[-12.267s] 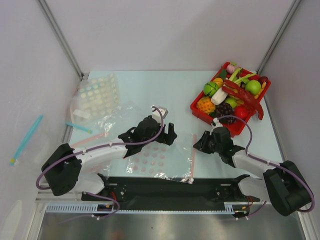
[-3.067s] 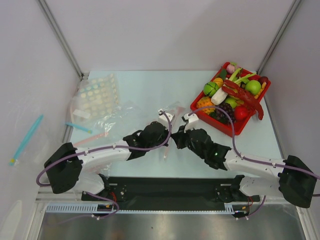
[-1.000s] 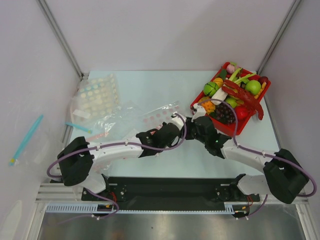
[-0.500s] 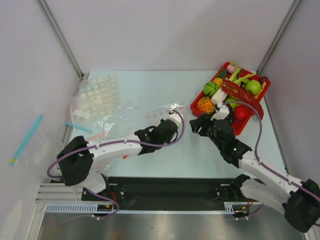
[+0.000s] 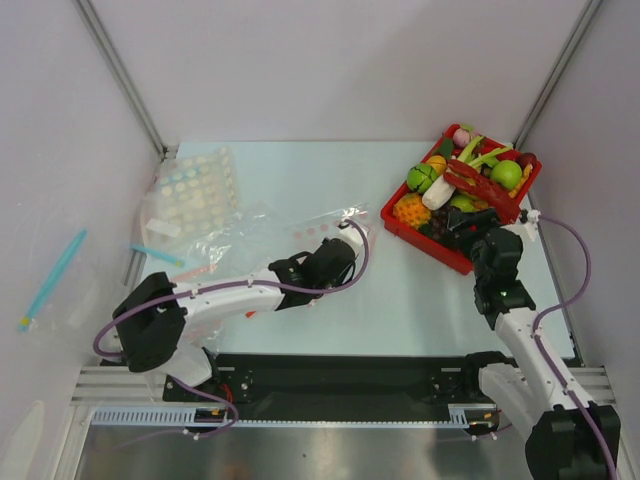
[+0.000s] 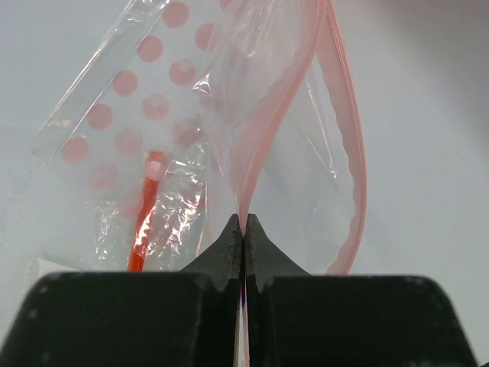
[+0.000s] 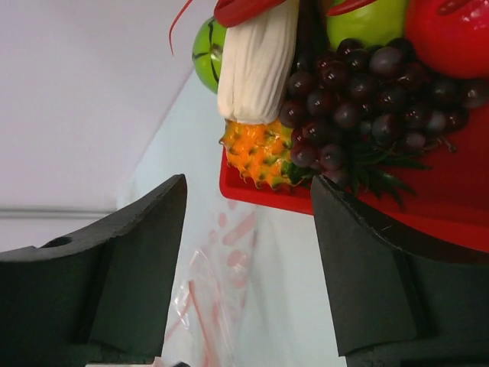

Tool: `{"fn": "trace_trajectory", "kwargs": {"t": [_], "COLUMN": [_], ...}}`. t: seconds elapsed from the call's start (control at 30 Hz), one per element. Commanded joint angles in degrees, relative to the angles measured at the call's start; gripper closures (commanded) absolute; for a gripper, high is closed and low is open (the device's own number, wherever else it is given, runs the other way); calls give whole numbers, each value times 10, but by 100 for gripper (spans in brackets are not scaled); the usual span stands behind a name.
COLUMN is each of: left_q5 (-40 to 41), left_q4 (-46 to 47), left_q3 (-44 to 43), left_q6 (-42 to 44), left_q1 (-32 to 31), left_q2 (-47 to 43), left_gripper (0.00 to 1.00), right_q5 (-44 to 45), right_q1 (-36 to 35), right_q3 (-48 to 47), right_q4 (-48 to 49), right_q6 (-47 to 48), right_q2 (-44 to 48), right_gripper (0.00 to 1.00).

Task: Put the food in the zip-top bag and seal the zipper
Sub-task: Pick up the fake lobster from the bin.

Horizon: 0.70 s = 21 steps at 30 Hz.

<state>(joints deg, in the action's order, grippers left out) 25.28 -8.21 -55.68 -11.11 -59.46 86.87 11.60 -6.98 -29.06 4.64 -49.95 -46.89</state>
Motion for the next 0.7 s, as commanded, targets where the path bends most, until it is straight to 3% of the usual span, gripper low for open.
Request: {"fn": "trace_trajectory", "kwargs": {"t": [0.0, 0.07, 0.2, 0.67], "left_q5": [-1, -1, -3, -25], "left_q4": [22, 21, 20, 22], "left_q3": [5, 5, 6, 8], "left_q6": [-11, -11, -12, -15], "left_q1": [2, 2, 2, 3], "left_q2": [-31, -33, -37, -45], "left_gripper": [100, 100, 100, 100], "right_q5": [17, 31, 82, 142], "right_q1": [18, 19, 15, 19], "right_q3": [-4, -14, -63, -122], "right_q4": [37, 52, -35, 71], "right_q6": [-123, -180, -307, -370], "right_q2": [-19, -45, -100, -232], "right_gripper": [29, 27, 29, 28]}}
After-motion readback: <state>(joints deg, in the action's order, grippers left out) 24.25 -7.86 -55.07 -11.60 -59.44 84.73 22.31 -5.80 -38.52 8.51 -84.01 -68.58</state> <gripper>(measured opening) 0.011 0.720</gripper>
